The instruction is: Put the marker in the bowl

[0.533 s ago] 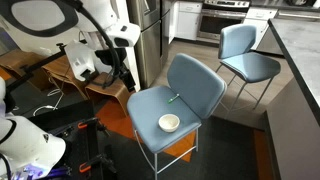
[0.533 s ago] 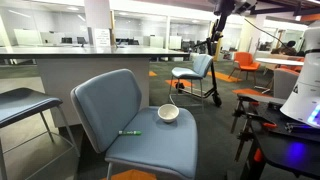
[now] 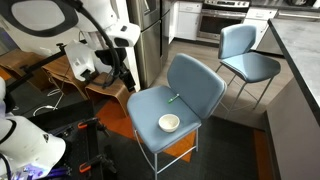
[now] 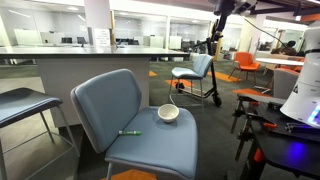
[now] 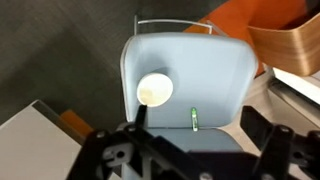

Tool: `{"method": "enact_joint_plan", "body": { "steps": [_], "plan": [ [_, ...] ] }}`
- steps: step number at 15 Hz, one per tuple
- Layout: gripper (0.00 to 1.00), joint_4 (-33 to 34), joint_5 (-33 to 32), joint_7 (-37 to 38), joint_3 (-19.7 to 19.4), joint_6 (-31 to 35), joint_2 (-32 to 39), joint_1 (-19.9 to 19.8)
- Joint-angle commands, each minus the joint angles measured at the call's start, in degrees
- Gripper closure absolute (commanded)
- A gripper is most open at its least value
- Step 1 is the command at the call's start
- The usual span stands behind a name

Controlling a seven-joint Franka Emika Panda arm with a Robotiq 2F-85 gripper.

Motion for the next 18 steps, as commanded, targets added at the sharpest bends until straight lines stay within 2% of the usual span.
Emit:
{"method": "enact_joint_plan", "body": {
  "steps": [1, 5, 9, 13, 18],
  "plan": [
    [0.00, 1.44, 0.65, -0.65, 0.02, 0.62, 2.68, 0.46],
    [0.00, 6.96, 2.30, -2.93, 0.21, 5.15, 14.38, 3.31],
    [0.00, 16.32, 6.54, -5.42, 2.76, 12.72, 31.53, 6.03],
    [0.00, 28.78, 7.83, -6.03, 9.11, 19.94, 49.87, 4.24],
    [0.00, 44.95, 5.88, -6.91, 15.55, 21.95, 68.02, 0.88]
  ]
}}
